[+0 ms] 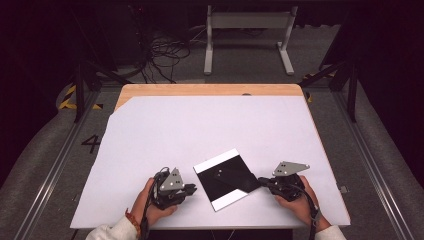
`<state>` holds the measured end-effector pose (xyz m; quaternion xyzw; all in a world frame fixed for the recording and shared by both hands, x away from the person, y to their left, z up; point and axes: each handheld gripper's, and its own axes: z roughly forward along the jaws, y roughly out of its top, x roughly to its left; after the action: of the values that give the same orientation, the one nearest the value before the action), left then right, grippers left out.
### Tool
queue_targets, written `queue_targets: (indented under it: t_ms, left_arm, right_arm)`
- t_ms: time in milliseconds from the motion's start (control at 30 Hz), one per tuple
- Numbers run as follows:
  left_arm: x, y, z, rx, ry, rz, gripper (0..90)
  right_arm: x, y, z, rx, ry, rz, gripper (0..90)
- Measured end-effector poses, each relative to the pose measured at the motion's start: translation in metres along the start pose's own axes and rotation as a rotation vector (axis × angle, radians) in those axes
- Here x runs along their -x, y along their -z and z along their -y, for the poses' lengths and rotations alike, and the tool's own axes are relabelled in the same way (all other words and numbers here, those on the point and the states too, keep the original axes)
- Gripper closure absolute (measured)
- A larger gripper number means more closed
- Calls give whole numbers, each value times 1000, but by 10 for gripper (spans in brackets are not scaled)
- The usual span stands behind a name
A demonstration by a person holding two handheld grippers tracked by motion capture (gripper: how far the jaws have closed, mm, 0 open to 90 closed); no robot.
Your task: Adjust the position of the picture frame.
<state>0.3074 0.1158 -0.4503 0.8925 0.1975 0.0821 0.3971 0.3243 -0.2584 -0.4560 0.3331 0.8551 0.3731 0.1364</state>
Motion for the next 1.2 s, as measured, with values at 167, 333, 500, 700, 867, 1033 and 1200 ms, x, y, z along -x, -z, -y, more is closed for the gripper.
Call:
queue_targets:
  t_ms: [167,333,500,700,867,1033,1200]
  left_arm:
    - [14,-2,4,-35,-23,18,825]
    - [14,-2,6,-33,5,45,812]
    - [30,-3,8,-44,-21,79,780]
    - [45,-3,10,-58,-47,134,819]
    - [47,-9,10,-65,-48,97,828]
    - [47,-9,10,-69,-60,51,898]
    - [45,-9,9,-72,-34,-30,899]
  right_arm:
    - [-15,0,2,2,22,-29,900]
    - [-25,0,2,1,41,-32,900]
    - [-29,-1,2,1,40,-48,900]
    - [-34,-2,1,1,56,-57,900]
    - [-37,-3,0,1,54,-57,900]
    - [-37,-4,0,4,47,-59,900]
    - [-40,-5,0,7,41,-64,900]
